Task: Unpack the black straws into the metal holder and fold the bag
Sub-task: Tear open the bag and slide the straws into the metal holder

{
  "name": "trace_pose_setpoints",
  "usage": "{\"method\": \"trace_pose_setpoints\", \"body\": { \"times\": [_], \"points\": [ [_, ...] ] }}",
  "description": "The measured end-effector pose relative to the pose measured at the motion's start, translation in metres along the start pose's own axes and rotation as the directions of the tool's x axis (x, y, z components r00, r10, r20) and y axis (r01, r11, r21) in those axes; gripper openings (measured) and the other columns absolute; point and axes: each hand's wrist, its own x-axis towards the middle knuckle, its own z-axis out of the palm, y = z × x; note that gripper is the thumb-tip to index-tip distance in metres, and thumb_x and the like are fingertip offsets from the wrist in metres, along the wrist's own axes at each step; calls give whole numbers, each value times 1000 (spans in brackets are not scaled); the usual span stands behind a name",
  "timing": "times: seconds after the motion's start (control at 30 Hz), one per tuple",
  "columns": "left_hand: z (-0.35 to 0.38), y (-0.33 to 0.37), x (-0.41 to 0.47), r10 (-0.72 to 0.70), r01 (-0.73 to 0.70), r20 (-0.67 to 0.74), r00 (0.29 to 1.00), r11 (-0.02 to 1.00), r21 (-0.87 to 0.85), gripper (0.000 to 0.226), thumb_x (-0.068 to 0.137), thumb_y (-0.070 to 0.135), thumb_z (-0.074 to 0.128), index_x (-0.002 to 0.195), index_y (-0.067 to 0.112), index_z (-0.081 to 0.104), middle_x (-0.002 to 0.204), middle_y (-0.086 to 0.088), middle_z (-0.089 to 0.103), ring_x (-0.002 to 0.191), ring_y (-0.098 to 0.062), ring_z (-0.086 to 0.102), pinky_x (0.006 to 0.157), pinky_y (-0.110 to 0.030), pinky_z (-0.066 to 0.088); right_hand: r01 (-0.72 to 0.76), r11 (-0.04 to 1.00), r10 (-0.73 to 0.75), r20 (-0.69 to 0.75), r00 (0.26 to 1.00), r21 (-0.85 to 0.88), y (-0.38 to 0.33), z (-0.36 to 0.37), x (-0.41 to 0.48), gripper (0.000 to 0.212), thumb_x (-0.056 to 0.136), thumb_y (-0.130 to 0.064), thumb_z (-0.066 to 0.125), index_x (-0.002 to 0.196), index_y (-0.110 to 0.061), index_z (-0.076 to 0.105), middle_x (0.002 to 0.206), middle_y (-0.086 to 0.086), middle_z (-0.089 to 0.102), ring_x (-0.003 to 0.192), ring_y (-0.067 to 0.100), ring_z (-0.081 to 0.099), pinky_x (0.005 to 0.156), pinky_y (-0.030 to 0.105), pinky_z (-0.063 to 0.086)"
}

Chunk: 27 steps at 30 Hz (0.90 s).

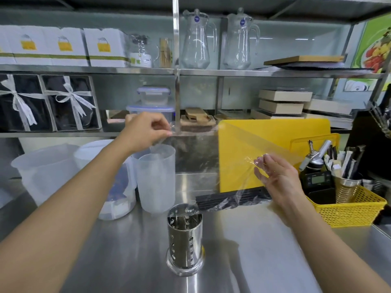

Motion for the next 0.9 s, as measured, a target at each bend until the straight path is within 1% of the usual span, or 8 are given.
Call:
{"method": "trace_pose_setpoints", "body": {
  "times": [0.07,0.17,0.23,0.37,0.5,0.67,0.77,0.9],
  "points": [
    [-1,-1,-2,-1,3,24,1000,996,-89,9,75,27,72,73,24,64,78,6,67,88,-16,60,105,-47,32,6,1000,-6,-7,1000,-28,-4,-5,1,10,85,-11,59,77,-13,65,70,-1,69,75,13,68,80,34,49],
    [4,-2,-5,2,9,86,996,991,-133,9,75,24,72,73,22,65,73,10,66,78,-10,59,102,-51,37,24,997,-26,-26,999,-74,-11,-11,2,9,85,-11,60,78,-13,65,70,-2,69,82,17,68,86,35,48],
    [10,-3,-6,9,7,107,994,989,-147,11,76,22,73,71,24,62,72,10,64,76,-8,58,98,-46,40,33,994,-37,-35,999,-107,-16,-13,2,8,85,-11,59,79,-12,64,69,-3,69,87,20,66,88,36,47],
    [20,-6,-5,21,-2,105,994,984,-176,18,75,19,73,67,27,60,72,7,63,71,-8,57,75,-28,44,31,987,-38,-40,998,-159,-22,-18,2,7,85,-10,59,80,-12,63,68,-4,68,87,21,65,86,35,48],
    [25,-9,-3,26,-10,130,991,992,-125,18,76,20,72,70,29,58,78,5,64,78,-15,60,73,-29,46,7,978,-17,-45,999,-210,-26,-23,3,3,84,-11,60,83,-12,63,71,-2,69,88,21,66,84,35,48],
    [28,4,-1,65,-58,154,986,997,-48,26,73,45,70,89,32,54,81,14,59,76,-5,55,60,-25,42,-2,946,-4,-15,1000,-325,-34,-23,7,5,81,-13,64,79,-16,68,72,-1,73,81,17,70,78,33,51],
    [33,20,1,96,-84,143,985,992,-90,28,75,49,66,94,32,54,83,13,58,80,-9,56,69,-30,47,20,923,-10,28,1000,-384,-40,-20,8,8,74,-19,68,81,-15,68,73,-2,73,82,17,71,75,32,52],
    [41,40,4,141,-126,143,980,986,-108,13,84,37,61,87,25,62,85,2,63,83,-19,59,79,-44,51,43,900,-19,59,998,-434,-43,-21,8,15,70,-22,69,83,-15,68,72,-2,74,81,16,71,71,29,52]
  ]
}}
